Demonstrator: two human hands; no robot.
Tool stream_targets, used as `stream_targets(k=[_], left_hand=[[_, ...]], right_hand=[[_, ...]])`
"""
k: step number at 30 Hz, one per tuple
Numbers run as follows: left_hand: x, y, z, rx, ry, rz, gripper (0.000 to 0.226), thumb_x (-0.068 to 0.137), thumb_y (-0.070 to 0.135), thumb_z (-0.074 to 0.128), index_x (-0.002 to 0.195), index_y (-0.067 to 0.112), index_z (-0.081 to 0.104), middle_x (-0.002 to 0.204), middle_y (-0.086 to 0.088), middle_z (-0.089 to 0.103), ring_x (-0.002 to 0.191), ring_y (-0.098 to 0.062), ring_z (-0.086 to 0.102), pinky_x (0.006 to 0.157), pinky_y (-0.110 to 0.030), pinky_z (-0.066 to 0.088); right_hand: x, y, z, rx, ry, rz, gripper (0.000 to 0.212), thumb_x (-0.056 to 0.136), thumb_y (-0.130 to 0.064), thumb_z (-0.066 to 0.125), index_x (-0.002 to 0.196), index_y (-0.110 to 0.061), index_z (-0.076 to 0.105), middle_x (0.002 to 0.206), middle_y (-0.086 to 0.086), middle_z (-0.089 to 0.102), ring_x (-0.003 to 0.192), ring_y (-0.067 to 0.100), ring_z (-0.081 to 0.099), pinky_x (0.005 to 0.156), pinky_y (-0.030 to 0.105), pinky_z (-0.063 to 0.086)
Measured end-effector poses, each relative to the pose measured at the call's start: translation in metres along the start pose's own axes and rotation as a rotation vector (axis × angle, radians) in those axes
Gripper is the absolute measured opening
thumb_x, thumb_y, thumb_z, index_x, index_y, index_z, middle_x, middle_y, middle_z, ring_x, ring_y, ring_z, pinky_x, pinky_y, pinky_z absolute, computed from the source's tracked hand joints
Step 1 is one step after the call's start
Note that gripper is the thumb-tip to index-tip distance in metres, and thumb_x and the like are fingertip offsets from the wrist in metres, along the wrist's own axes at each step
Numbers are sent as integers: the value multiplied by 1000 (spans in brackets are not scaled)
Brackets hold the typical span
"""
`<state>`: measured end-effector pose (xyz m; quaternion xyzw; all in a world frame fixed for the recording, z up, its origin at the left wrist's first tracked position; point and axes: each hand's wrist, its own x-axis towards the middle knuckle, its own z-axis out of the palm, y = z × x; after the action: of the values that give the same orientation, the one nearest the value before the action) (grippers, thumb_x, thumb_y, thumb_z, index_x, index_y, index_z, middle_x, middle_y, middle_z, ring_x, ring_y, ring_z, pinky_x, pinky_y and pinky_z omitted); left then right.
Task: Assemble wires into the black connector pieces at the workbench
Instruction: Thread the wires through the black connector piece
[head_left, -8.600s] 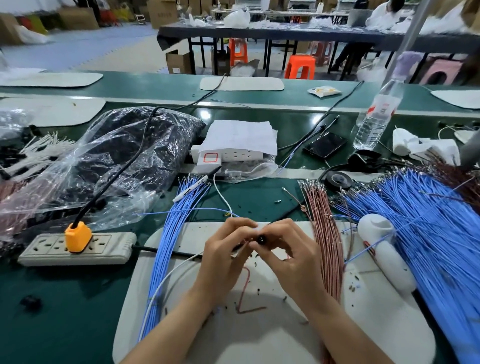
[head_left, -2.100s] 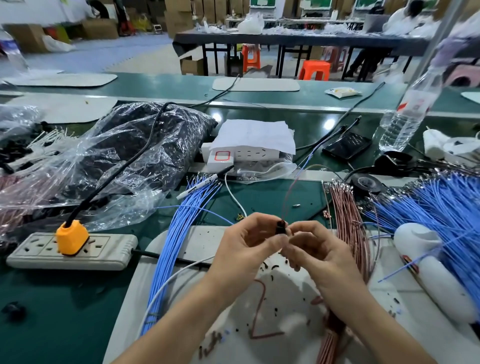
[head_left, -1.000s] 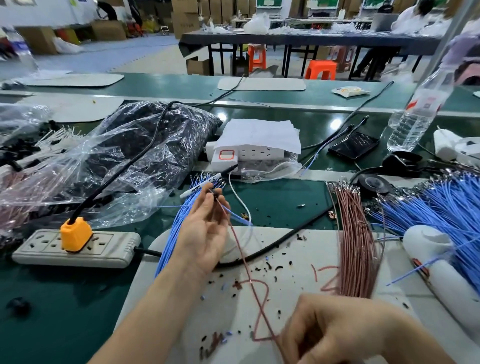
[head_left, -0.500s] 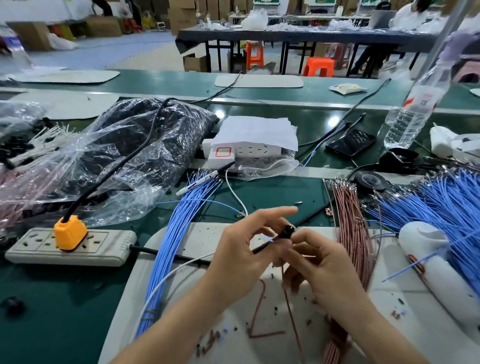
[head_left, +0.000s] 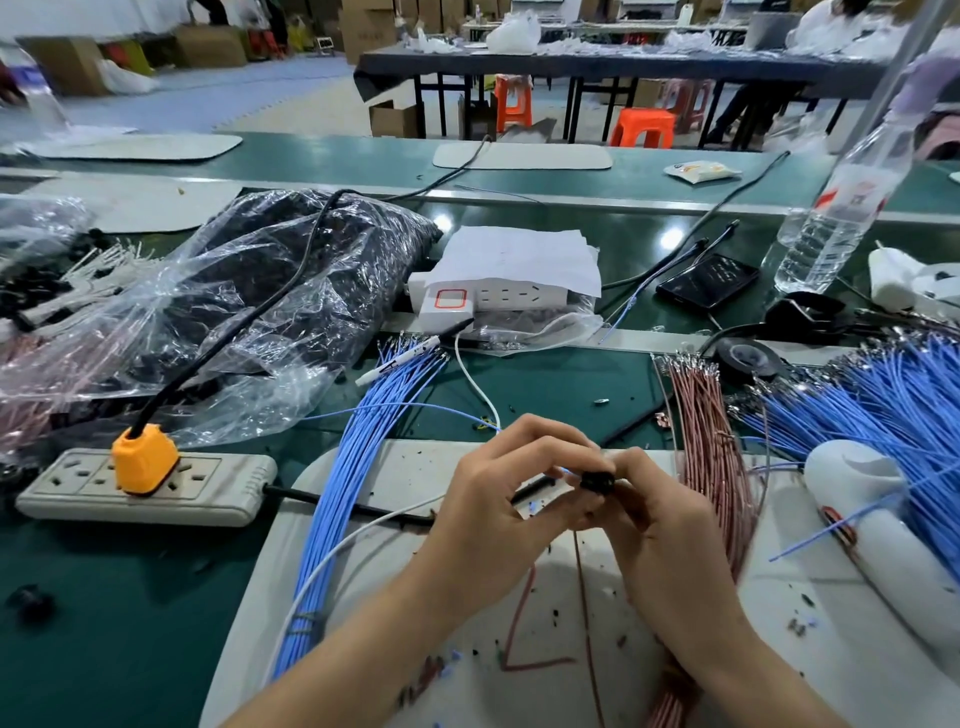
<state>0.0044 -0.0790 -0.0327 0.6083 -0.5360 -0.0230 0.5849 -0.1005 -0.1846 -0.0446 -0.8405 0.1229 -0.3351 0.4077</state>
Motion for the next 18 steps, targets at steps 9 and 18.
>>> stream_targets(k=[9,18], left_hand=[[-1,2,0,13,2,-18,19,79,3,71,98,7,71,95,-2,66,88,-8,63,81,-16,46],[-2,-2,0,-52,0,-27,18,81,3,70,98,5,70,94,-5,67,84,-20,65,77,-38,54]], right_hand=[[-1,-1,1,-82,34,-98,19,79,3,56,88,-12,60,73,-17,57,71,-15,53,65,-1,37],[-2,4,2,-113,-22,-79,5,85,0,58,88,-3,62,72,-4,61,70,-13,54,62,-1,35]])
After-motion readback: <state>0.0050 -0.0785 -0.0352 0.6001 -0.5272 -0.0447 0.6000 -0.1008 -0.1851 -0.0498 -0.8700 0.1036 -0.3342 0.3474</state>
